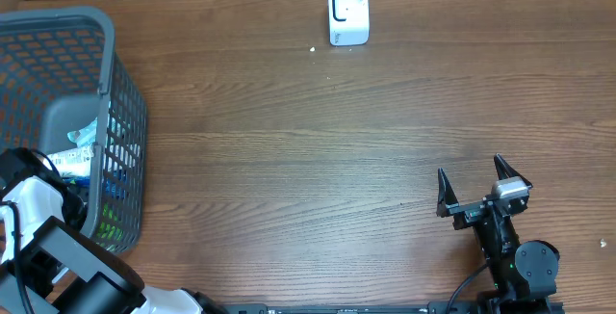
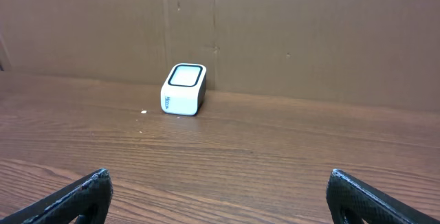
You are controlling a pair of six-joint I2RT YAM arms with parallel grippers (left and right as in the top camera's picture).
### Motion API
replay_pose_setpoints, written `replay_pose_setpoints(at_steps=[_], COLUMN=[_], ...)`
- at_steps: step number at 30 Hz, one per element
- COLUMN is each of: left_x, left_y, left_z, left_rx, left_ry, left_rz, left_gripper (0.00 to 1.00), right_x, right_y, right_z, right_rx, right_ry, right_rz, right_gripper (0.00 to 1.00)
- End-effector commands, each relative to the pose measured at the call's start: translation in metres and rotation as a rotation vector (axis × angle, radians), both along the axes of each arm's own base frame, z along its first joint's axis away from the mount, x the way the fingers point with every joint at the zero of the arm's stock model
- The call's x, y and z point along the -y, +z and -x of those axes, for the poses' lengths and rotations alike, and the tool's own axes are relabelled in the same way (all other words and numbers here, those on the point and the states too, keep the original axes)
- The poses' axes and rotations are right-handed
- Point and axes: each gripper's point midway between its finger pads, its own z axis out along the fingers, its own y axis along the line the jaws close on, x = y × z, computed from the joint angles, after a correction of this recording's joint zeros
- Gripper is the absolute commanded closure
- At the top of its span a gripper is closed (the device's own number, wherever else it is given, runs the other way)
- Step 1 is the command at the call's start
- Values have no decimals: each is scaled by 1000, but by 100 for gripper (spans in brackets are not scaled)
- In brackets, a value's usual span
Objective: Scan the item barcode
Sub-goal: 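Grasp the green-and-red snack bag in the basket with the left gripper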
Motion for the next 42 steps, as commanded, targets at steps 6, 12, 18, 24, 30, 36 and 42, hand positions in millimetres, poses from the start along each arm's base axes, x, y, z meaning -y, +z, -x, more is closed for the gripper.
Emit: replay_pose_setpoints(at_steps=[6, 12, 18, 24, 30, 36, 42], left_x=[18, -5, 12, 36, 30, 21, 11], left_y=[-2, 98, 214, 261, 221, 141, 85], left_z=[-12, -49, -73, -64, -35, -15, -11], left_rx=[22, 155, 325, 379, 282, 211, 160], left_ry=[-99, -160, -285, -275, -102, -2, -9], left_rz=[142, 18, -192, -327, -223, -74, -19], left_gripper=[96, 96, 96, 96, 42, 25, 24], right_x=[0, 0, 0, 0, 0, 0, 0], right_y=[-2, -2, -2, -2, -2, -2, -2], right_z=[0, 0, 0, 0, 0, 0, 0], right_rx=[4, 5, 5, 5, 5, 5, 5], right_ry=[1, 1, 1, 1, 1, 1, 1], right_rz=[1, 1, 1, 1, 0, 1, 1], right_gripper=[0, 0, 0, 0, 0, 0, 0])
